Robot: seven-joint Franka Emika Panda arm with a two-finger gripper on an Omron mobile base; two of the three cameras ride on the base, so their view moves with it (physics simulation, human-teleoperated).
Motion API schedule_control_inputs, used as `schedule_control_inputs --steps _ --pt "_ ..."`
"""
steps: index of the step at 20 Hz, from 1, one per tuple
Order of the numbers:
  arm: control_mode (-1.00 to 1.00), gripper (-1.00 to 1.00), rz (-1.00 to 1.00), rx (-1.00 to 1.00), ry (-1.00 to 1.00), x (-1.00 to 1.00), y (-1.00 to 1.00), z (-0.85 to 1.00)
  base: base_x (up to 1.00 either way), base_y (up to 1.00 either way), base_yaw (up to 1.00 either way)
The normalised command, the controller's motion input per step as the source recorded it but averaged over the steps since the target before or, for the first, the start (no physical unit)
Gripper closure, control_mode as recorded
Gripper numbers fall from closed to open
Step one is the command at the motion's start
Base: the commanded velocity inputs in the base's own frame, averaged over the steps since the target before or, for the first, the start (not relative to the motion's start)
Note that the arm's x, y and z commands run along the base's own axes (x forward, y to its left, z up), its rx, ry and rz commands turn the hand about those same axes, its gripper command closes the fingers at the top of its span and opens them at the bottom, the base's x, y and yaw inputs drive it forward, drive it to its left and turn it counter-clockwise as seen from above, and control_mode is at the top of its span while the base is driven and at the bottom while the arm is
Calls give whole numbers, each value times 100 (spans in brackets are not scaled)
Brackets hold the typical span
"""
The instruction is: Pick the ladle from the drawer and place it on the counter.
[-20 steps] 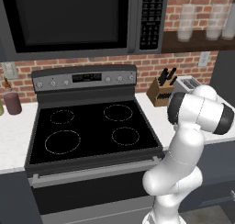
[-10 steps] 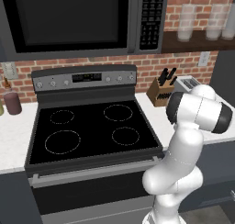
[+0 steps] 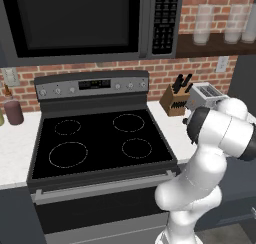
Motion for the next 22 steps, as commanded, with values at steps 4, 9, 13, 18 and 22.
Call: schedule_control_inputs --steps 4,9,13,18,22 --pt "-100 -100 -8 -7 -7 -51 0 72 0 0 0" --pt "-100 -100 -5 -2 -6 -56 3 79 0 0 0" --pt "-100 -100 -8 -3 -11 -50 24 82 0 0 0" --pt "-100 -100 -10 -12 -14 -39 48 73 0 0 0" --pt "-100 -100 -10 -15 -15 -53 54 65 0 0 0"
